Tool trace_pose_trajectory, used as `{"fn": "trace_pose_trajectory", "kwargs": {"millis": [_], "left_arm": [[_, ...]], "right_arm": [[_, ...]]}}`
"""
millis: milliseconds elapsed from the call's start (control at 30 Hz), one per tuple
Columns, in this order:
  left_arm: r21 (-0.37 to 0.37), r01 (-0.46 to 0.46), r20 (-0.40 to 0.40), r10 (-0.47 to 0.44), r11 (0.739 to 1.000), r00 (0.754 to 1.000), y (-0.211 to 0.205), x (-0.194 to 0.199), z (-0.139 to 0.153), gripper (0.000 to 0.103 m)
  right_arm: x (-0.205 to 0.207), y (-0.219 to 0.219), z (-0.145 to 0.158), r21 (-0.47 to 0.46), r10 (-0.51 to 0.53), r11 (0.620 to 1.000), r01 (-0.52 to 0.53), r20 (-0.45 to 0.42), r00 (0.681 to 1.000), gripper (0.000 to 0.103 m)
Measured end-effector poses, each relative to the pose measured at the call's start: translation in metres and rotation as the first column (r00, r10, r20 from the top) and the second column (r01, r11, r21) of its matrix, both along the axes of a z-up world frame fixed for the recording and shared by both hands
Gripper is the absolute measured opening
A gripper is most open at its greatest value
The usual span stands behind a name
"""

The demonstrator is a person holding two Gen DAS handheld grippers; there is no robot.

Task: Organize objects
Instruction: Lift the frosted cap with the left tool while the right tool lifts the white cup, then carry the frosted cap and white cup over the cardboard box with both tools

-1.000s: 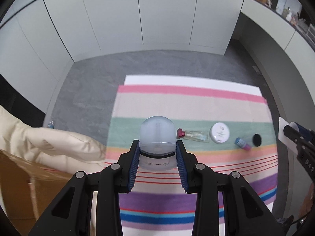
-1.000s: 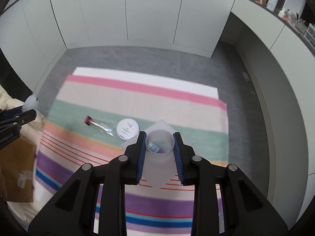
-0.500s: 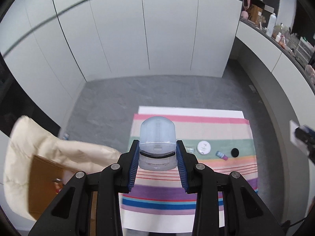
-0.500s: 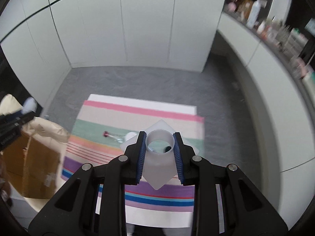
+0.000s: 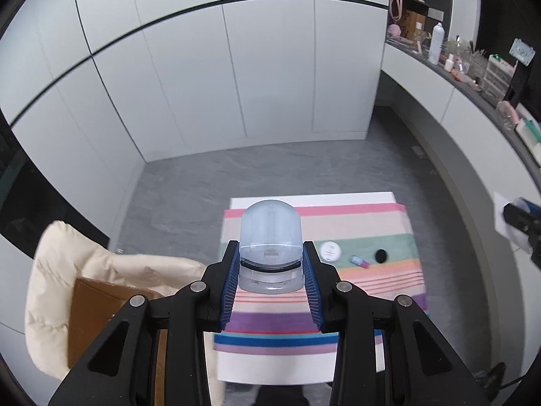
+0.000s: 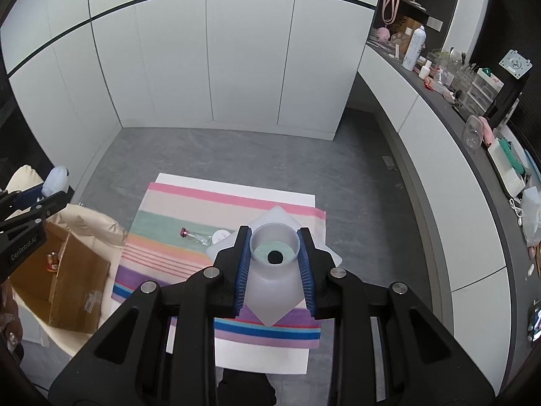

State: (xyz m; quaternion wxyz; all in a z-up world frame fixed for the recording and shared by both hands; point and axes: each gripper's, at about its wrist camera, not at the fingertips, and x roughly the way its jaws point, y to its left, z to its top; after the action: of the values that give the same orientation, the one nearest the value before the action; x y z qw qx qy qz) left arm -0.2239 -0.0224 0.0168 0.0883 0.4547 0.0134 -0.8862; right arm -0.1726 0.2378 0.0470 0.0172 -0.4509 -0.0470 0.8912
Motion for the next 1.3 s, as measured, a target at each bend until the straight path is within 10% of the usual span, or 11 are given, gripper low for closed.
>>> {"fn": "trace_pose_trajectory", "kwargs": {"millis": [1300], "left_arm": [[0.013,-0.026,0.013,0.026,1.000,1.000,-0.002,0.099,-0.061,0.036]], "right_arm": [[0.087,0.025,-0.083,-0.065,-0.005,0.998,0.008,0.049,0.999,0.028]]}}
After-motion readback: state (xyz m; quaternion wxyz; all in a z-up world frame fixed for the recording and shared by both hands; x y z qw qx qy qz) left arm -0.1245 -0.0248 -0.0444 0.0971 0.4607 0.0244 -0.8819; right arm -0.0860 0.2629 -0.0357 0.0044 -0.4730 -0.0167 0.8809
